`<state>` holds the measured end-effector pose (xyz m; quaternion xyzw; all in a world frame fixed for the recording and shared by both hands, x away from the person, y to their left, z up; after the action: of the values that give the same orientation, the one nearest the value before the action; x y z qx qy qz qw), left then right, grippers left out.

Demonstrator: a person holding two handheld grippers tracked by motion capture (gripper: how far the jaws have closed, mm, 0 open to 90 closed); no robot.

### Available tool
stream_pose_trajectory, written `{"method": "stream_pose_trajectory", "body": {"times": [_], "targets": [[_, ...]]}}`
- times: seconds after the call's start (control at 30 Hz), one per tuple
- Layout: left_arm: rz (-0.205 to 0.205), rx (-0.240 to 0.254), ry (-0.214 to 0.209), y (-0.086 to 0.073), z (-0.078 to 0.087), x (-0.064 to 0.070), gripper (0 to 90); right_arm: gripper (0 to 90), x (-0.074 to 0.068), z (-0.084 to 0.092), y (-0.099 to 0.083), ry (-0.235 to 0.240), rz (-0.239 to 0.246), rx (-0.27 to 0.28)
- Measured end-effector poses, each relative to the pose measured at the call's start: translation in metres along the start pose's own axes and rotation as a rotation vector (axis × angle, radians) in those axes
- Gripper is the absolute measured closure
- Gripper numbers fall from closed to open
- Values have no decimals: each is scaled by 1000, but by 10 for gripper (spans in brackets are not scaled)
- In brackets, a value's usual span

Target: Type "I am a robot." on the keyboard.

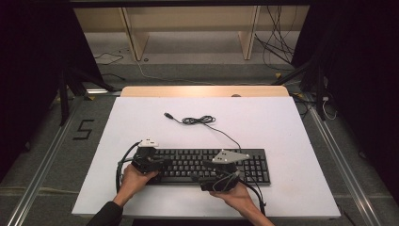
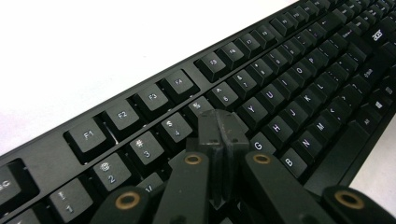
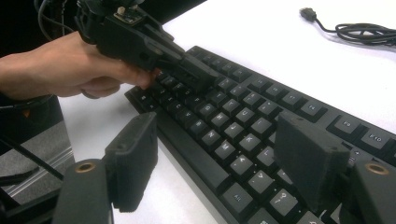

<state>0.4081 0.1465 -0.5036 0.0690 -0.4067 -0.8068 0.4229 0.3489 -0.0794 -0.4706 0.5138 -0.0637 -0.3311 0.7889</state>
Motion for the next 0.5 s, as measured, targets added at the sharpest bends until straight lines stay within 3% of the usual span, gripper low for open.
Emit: {"method": "stream_pose_trajectory", "body": {"times": [0.2,0.5], "targets": [[-19,-21,19,0,-2,1,892,314,0,0,0,0,2,0],[-6,19,27,2,5,0,884,315,1,1,1,-5,-2,9]]}}
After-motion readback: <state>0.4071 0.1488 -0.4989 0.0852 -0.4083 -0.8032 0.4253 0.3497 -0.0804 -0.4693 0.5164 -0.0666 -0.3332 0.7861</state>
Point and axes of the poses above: each handheld gripper's, and its own axes: z roughly backward along the jaws, y roughly out of its top, x roughly to its right, the point moved 4 cm from there along -z, roughly forward along the jaws, and after that the axes turned 2 degrees about x, right-handed, at the moved point
